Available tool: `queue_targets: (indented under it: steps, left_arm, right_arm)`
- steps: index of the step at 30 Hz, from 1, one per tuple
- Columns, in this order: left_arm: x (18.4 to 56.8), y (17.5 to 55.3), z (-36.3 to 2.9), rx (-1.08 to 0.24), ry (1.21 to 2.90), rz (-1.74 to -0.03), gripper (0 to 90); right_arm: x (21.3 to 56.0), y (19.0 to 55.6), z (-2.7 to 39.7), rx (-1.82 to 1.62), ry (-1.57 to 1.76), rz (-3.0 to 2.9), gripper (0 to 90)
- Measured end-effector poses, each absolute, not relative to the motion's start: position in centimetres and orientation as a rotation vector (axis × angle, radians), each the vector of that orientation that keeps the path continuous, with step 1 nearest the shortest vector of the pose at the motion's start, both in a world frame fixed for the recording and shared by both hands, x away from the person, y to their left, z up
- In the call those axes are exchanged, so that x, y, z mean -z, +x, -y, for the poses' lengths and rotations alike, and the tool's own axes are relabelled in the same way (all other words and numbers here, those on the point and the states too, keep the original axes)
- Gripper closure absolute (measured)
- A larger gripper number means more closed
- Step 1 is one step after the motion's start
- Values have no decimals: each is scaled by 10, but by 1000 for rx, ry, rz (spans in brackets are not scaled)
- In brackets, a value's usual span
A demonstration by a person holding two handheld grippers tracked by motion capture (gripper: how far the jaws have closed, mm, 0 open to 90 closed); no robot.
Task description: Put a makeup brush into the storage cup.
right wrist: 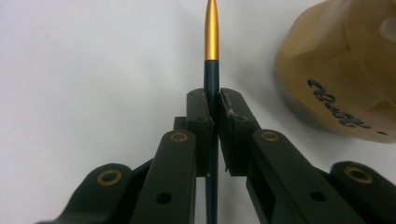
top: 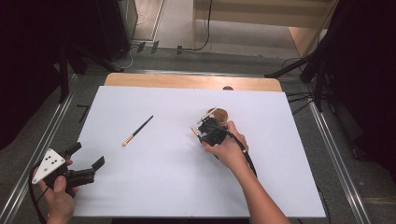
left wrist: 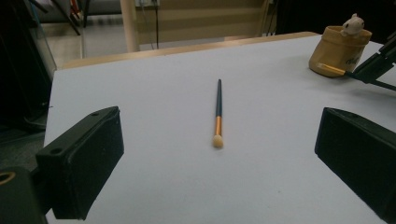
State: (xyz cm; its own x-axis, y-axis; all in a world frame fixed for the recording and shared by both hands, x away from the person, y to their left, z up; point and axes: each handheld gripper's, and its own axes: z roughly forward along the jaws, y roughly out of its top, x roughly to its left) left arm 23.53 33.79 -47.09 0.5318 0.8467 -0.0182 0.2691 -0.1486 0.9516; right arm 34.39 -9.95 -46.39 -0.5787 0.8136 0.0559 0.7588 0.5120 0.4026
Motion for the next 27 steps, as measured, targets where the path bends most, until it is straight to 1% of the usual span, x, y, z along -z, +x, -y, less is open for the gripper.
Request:
queue_targets:
  steps: [27]
  left_arm:
    - [471,235,-338,-666,1690,-948,18]
  right_arm:
    - [439,334,110,-1101,1262,-2325,847]
